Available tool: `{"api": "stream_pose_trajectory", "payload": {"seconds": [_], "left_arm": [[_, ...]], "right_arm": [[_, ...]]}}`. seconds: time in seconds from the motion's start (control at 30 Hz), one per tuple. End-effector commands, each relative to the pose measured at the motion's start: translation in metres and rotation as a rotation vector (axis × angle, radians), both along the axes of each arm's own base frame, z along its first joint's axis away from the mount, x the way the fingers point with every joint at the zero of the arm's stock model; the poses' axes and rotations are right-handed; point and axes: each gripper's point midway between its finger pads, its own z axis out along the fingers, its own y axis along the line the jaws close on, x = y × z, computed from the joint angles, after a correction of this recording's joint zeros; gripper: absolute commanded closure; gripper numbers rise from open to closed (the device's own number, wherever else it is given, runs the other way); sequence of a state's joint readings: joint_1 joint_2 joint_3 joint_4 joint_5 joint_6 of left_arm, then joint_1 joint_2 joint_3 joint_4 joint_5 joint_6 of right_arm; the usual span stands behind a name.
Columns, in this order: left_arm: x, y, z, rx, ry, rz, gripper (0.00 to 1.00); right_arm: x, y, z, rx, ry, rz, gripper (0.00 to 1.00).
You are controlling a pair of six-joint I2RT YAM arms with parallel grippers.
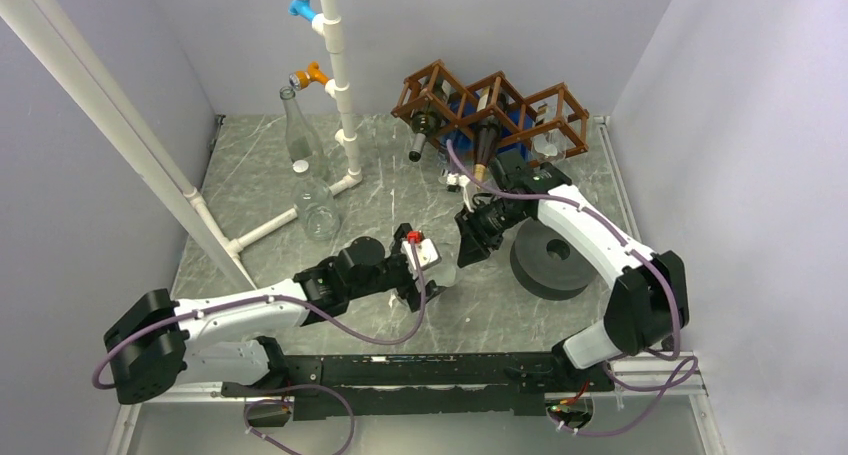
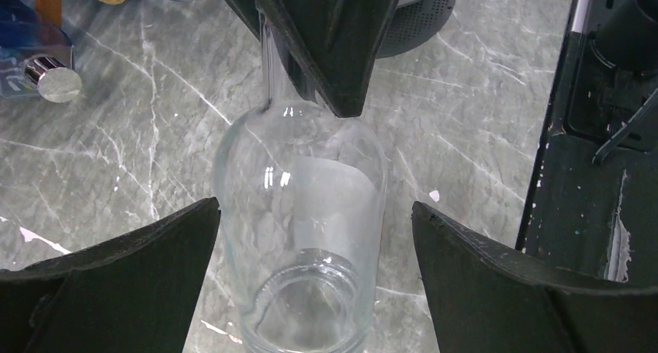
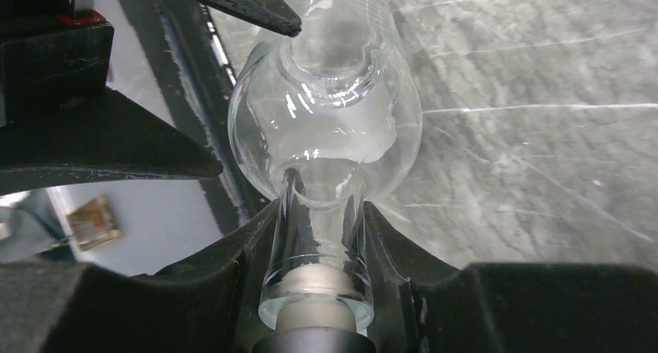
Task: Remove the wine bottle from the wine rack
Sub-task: Place the wine bottle at the center of the board.
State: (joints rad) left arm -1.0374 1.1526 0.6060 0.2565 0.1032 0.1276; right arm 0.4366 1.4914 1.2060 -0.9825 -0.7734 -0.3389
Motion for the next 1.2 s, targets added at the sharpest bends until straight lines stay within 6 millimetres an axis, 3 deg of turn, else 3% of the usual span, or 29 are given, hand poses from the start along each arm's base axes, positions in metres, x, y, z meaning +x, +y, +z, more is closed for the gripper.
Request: {"api": "stream_pose_trajectory", "payload": {"seconds": [0.0, 0.27, 0.67, 0.8, 0.93, 1.17], "left_arm": [[0.007, -0.013, 0.014, -0.106, 0.046, 0.056, 0.01], [0.014, -0.016, 0.010, -0.146, 0.053, 0.097, 0.01], [0.014, -0.020, -0.008, -0.135, 0.044, 0.069, 0.01], [0.014, -0.018, -0.012, -0.127, 0.046, 0.079, 0.02], [0.015, -0.017, -0.017, -0.120, 0.045, 0.086, 0.03], [0.015, -0.015, -0.020, -0.116, 0.048, 0.094, 0.04]], "right_arm": [[0.025, 0.002, 0.030, -0.008, -0.300, 0.042, 1.00], [0.019, 0.004, 0.028, -0.055, -0.487, 0.188, 1.00], [0.023, 0.009, 0.044, -0.068, -0.537, 0.354, 1.00], [0.022, 0.015, 0.051, -0.046, -0.557, 0.380, 0.93], [0.019, 0.021, 0.052, -0.037, -0.555, 0.402, 0.80], [0.013, 0.031, 0.052, -0.024, -0.547, 0.441, 0.69]]}}
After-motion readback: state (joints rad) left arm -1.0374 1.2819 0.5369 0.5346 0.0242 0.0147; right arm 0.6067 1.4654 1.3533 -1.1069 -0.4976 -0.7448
